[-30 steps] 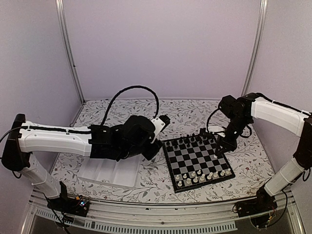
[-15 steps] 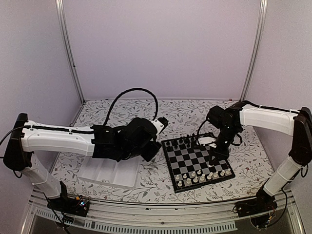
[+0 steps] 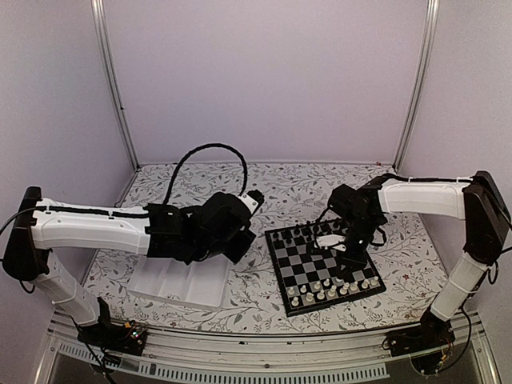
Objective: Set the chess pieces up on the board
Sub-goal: Place the chess piece on the chessboard, then adjust the chess piece on the chessboard.
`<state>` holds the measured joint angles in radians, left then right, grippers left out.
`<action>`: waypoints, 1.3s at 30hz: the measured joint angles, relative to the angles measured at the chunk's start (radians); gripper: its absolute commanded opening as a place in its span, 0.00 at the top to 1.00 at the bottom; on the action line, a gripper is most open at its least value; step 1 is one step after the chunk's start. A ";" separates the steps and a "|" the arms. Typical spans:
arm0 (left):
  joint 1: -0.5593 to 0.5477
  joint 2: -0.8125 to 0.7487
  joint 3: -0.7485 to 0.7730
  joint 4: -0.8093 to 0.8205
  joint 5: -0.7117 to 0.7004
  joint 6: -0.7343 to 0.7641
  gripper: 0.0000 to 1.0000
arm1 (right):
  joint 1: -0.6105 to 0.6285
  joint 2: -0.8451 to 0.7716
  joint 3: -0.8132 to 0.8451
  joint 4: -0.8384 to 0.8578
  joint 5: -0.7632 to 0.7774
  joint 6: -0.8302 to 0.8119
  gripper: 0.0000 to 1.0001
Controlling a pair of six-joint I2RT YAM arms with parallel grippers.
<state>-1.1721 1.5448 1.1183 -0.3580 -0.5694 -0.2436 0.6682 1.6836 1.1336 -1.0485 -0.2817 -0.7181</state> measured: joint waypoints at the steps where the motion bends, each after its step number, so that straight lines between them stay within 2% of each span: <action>1: 0.001 0.000 -0.003 -0.003 0.000 -0.003 0.51 | 0.003 0.007 0.000 0.003 0.000 0.000 0.91; 12: 0.007 0.000 -0.011 -0.022 -0.004 -0.027 0.51 | 0.015 0.037 -0.017 0.036 0.015 0.014 0.86; 14: 0.008 0.000 -0.013 -0.023 -0.004 -0.031 0.51 | 0.017 0.039 -0.020 0.042 0.018 0.018 0.80; 17: 0.010 0.000 -0.013 -0.023 -0.004 -0.035 0.51 | 0.020 0.040 -0.023 0.044 0.018 0.026 0.64; 18: 0.010 0.000 -0.013 -0.023 -0.004 -0.038 0.51 | 0.021 0.040 -0.023 0.046 0.018 0.024 0.38; 19: 0.010 0.000 -0.013 -0.023 -0.004 -0.039 0.51 | 0.021 0.040 -0.023 0.047 0.018 0.028 0.06; 20: 0.010 0.000 -0.013 -0.023 -0.004 -0.040 0.51 | 0.021 0.040 -0.023 0.047 0.016 0.030 0.02; 27: 0.010 -0.003 -0.013 -0.085 -0.005 -0.085 0.50 | 0.025 0.037 0.053 0.013 0.008 0.038 0.01; 28: 0.010 -0.006 -0.013 -0.105 -0.005 -0.099 0.48 | 0.025 0.034 0.072 0.008 0.006 0.041 0.01; 31: 0.012 -0.027 -0.012 -0.191 -0.008 -0.158 0.32 | 0.025 0.012 0.144 -0.007 -0.002 0.048 0.01; 32: 0.014 -0.039 -0.012 -0.222 -0.009 -0.184 0.31 | 0.025 0.001 0.167 -0.010 -0.004 0.048 0.01; 39: 0.021 -0.145 -0.061 -0.325 -0.011 -0.305 0.32 | 0.018 -0.060 0.240 -0.013 0.013 0.051 0.01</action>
<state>-1.1507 1.3994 1.0573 -0.6834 -0.5804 -0.5484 0.6857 1.6238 1.3739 -1.0618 -0.2691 -0.6670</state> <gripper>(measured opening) 0.689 0.989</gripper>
